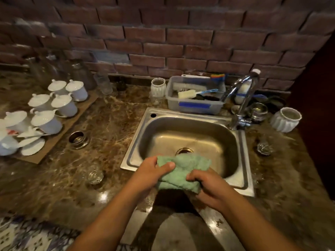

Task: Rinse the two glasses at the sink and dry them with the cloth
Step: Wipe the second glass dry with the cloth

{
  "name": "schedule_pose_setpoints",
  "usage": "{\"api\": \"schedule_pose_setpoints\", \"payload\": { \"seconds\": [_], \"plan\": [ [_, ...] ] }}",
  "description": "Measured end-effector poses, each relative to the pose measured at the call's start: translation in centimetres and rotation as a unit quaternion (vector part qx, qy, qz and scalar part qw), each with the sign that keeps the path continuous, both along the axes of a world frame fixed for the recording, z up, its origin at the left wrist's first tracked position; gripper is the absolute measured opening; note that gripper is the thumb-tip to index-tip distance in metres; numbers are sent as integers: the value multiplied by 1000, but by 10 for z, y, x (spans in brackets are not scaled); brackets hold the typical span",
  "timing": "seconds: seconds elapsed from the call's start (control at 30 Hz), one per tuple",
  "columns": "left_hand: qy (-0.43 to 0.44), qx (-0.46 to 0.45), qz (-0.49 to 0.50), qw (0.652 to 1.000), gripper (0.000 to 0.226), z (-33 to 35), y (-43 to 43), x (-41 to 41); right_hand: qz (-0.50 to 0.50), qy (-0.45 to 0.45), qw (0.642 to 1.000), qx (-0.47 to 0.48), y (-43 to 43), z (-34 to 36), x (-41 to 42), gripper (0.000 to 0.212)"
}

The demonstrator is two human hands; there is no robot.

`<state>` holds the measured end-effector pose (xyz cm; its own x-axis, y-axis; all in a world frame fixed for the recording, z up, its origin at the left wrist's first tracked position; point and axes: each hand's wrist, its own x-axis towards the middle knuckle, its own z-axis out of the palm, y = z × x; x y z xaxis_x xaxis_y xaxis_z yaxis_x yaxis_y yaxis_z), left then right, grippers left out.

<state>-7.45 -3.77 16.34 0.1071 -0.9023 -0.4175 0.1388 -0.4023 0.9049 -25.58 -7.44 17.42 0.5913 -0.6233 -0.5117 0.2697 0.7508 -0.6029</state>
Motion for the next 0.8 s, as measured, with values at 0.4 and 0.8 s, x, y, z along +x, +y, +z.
{"api": "schedule_pose_setpoints", "payload": {
  "seconds": [0.4,0.8],
  "plan": [
    [94,-2,-115,989,36,9,-54,-142,-90,-142,980,109,-20,-9,-149,93],
    [-247,-15,-281,927,40,14,-108,-238,-166,-109,975,96,-28,-30,-248,44]
  ]
}}
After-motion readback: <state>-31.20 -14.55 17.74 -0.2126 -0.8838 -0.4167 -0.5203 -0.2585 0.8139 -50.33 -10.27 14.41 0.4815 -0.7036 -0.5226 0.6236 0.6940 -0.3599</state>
